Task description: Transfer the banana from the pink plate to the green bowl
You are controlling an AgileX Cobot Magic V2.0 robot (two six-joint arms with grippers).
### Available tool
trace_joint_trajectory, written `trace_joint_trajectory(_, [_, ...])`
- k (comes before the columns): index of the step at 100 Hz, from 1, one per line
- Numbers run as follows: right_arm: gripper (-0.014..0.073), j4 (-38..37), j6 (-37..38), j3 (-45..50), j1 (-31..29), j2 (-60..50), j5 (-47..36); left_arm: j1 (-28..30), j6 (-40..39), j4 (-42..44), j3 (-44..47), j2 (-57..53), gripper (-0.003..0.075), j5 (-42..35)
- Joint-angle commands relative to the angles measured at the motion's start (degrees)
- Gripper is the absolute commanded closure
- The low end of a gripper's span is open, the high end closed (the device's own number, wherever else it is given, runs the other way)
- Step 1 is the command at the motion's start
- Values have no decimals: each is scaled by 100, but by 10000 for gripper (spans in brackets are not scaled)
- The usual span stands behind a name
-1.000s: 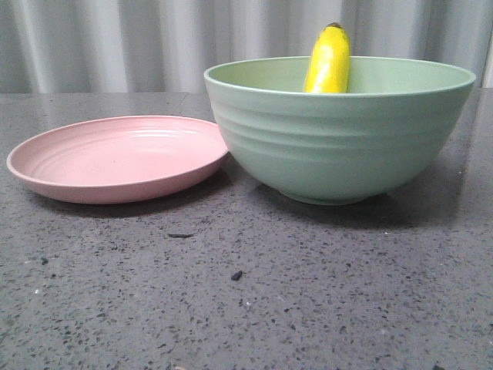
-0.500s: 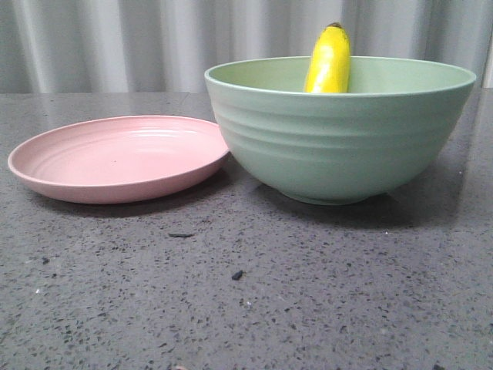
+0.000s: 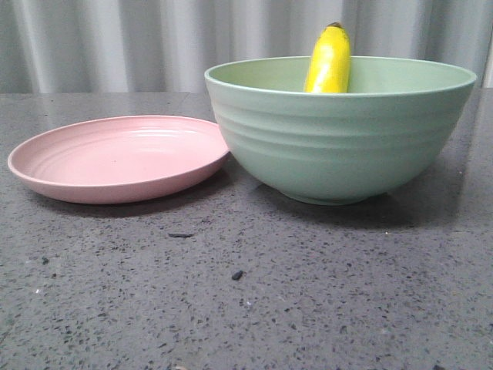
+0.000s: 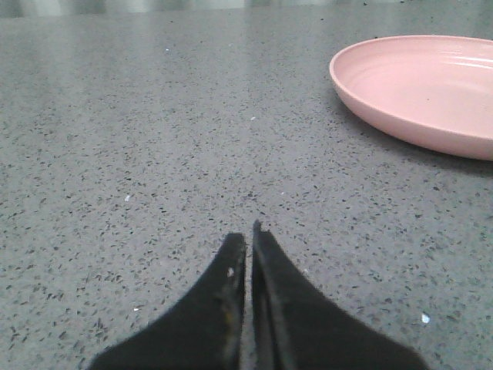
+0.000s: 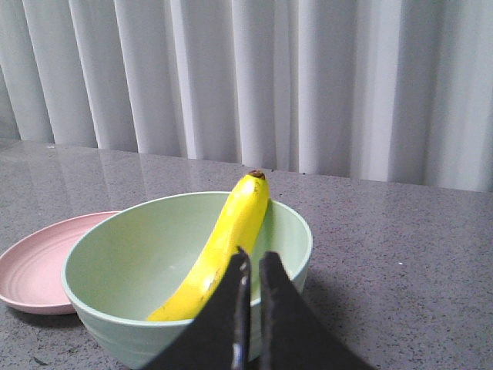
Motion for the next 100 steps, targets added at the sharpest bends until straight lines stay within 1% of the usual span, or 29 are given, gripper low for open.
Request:
trace_joint_trajectory(1, [658, -81, -40, -153, 2, 36, -468, 18, -26, -8, 50, -170, 741, -381])
trace_joint_trajectory(15, [658, -81, -40, -153, 2, 36, -468, 18, -26, -8, 50, -170, 741, -381])
trace_joint_trajectory(23, [658, -379, -40, -153, 2, 36, -468, 18, -26, -8, 50, -170, 741, -381])
trace_joint_trajectory(35, [658, -380, -40, -138, 2, 88, -479, 18, -26, -8, 50, -170, 741, -381])
trace_joint_trajectory(45, [658, -448, -40, -70, -143, 112, -521, 18, -26, -8, 50, -170, 741, -381])
trace_joint_trajectory(57, [658, -486, -40, 284, -688, 112, -1092, 18, -26, -8, 50, -170, 741, -381])
trace_joint_trajectory(70, [658, -486, 30, 879, -1549, -2, -1974, 18, -26, -8, 50, -170, 741, -381])
trace_joint_trajectory(79, [658, -486, 249, 1305, -2116, -248, -2272, 18, -26, -8, 50, -170, 741, -381])
trace_joint_trajectory(88, [658, -486, 582, 1675, -2605, -502, -2300, 18, -26, -8, 50, -170, 741, -381])
trace_joint_trajectory(93, [658, -486, 647, 1860, -2813, -627, -2300, 18, -26, -8, 50, -170, 741, -381])
trace_joint_trajectory(95, [658, -486, 658, 1862, -2884, -691, -2171, 18, -26, -8, 50, -170, 741, -381])
trace_joint_trajectory(96, [658, -501, 658, 1850, -2906, -715, -1938, 18, -26, -8, 50, -170, 741, -381])
trace_joint_trajectory(100, [658, -542, 658, 1848, -3010, -860, -1499, 18, -26, -8, 50, -170, 741, -381])
